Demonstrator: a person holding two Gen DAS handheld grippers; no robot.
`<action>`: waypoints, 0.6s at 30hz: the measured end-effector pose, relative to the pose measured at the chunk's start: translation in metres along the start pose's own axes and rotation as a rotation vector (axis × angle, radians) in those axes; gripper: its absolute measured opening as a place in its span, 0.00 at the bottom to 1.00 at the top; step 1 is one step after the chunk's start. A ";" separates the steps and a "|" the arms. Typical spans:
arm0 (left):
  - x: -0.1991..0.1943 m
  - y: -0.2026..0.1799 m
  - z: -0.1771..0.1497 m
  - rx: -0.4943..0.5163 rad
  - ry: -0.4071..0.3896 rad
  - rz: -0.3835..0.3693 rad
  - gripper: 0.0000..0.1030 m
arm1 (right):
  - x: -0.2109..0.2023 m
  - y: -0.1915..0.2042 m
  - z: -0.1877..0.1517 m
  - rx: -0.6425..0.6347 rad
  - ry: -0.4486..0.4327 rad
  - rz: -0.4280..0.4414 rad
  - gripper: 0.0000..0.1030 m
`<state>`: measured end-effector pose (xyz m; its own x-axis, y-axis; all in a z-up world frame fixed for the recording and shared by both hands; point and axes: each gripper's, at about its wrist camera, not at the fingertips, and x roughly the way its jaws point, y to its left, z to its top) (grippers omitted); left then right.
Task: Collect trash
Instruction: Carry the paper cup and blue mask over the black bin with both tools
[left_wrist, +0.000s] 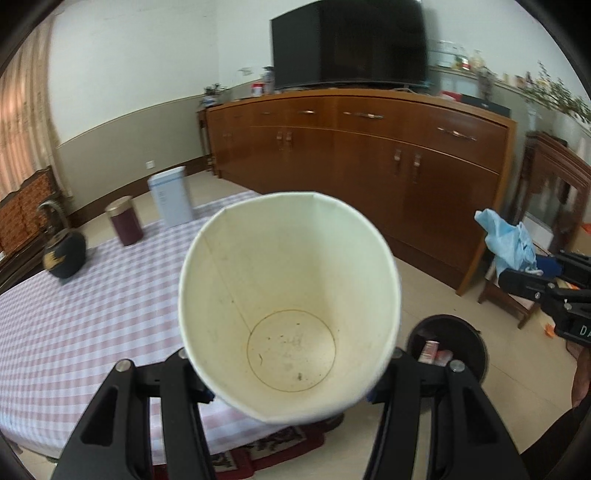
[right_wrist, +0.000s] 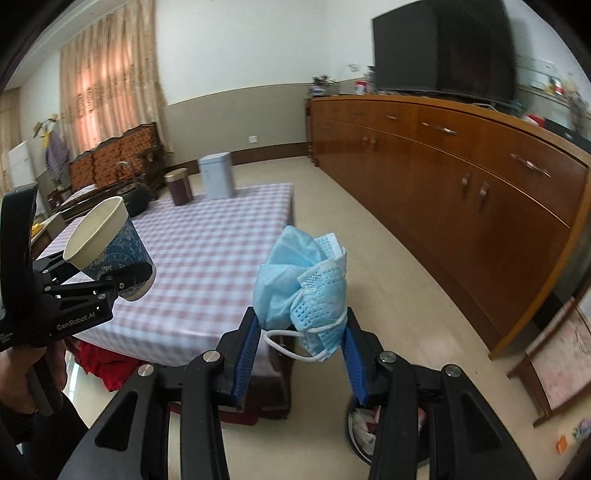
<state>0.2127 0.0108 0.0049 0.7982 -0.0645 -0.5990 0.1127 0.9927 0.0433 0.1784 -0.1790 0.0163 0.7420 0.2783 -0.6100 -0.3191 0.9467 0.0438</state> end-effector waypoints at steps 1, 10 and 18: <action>0.002 -0.007 0.000 0.011 0.001 -0.014 0.55 | -0.002 -0.006 -0.003 0.009 0.002 -0.010 0.44; 0.012 -0.059 -0.005 0.076 0.019 -0.097 0.55 | -0.024 -0.050 -0.033 0.079 0.018 -0.089 0.44; 0.023 -0.104 -0.007 0.130 0.039 -0.171 0.55 | -0.038 -0.087 -0.062 0.135 0.037 -0.144 0.44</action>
<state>0.2152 -0.0932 -0.0195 0.7379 -0.2241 -0.6366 0.3216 0.9460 0.0398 0.1416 -0.2821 -0.0129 0.7509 0.1349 -0.6465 -0.1277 0.9901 0.0583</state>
